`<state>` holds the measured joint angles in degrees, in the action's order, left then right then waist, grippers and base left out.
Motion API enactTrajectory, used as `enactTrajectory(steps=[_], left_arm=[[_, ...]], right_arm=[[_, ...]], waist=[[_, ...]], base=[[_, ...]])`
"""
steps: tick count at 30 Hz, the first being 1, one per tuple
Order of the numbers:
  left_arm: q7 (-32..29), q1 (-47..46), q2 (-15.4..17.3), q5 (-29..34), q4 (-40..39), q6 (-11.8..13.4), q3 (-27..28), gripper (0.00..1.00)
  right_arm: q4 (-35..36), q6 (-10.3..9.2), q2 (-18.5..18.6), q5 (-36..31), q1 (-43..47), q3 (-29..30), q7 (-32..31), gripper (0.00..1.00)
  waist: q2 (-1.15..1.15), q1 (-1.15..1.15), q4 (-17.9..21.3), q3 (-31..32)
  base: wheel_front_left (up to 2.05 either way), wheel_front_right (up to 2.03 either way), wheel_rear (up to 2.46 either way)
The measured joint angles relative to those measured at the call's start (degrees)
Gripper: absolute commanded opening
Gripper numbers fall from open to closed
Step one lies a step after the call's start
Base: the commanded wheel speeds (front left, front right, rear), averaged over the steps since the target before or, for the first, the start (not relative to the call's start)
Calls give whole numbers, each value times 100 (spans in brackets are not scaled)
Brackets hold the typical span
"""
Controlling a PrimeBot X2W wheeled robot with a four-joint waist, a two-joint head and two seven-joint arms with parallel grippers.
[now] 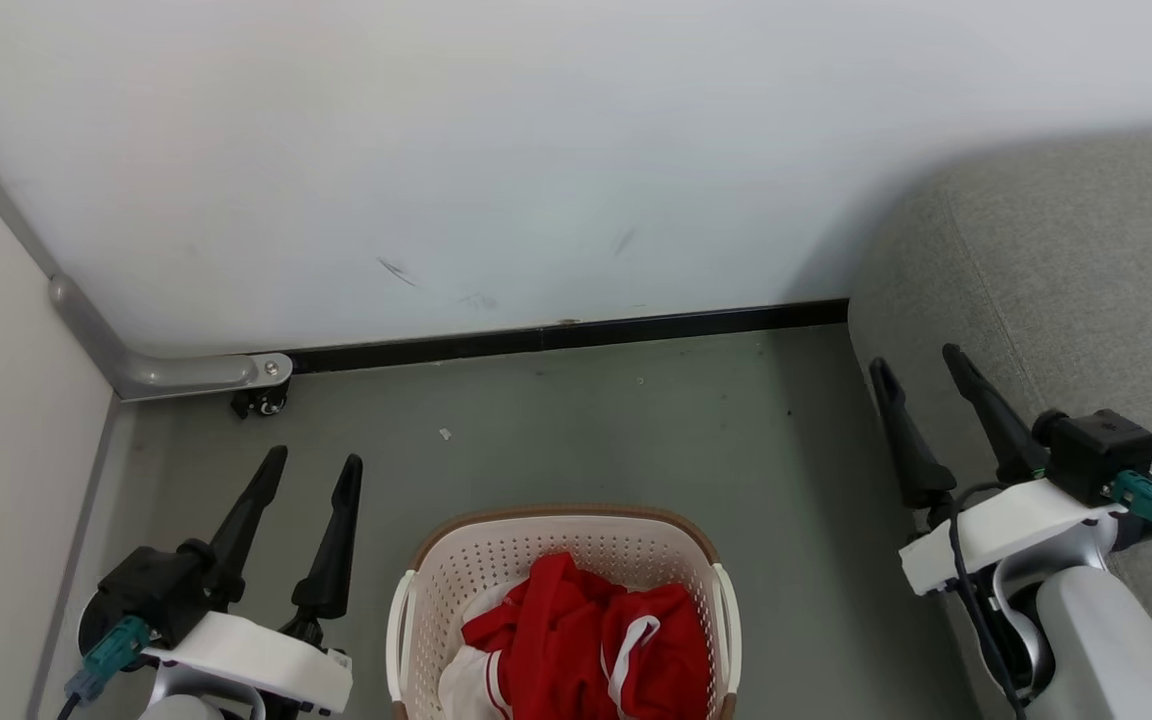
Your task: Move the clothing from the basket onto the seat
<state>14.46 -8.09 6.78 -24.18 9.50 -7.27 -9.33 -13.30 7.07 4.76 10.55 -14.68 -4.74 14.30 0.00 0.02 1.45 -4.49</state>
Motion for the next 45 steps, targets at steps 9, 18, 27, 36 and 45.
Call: enactTrajectory(steps=[9, 18, 27, 36, 45], left_arm=[[0, 1, 11, 1, 201, -1, -222, 100], [-1, -4, 27, -8, 394, -1, -422, 100], [-1, -231, -1, -152, 631, -1, -636, 100], [-1, -540, 20, -167, 1011, -1, -855, 100], [-1, -865, 48, -147, 1427, -1, -1195, 100]], right_arm=[[158, 0, -51, -8, -110, 141, 5, 100], [320, 0, -62, -66, -183, 191, 7, 100], [503, 0, -78, -68, -421, 155, 8, 100], [712, 0, -78, -111, -805, 80, 9, 100], [850, 0, -78, -111, -1052, 22, 15, 100]], waist=[[0, 0, 39, -156], [0, 0, 97, -411], [0, 0, 159, -775], [0, 0, 227, -1191], [0, -1, 294, -1577]], base=[[0, 0, 0], [0, 0, 0], [0, 0, 0], [0, 0, 0], [0, 0, 0]])
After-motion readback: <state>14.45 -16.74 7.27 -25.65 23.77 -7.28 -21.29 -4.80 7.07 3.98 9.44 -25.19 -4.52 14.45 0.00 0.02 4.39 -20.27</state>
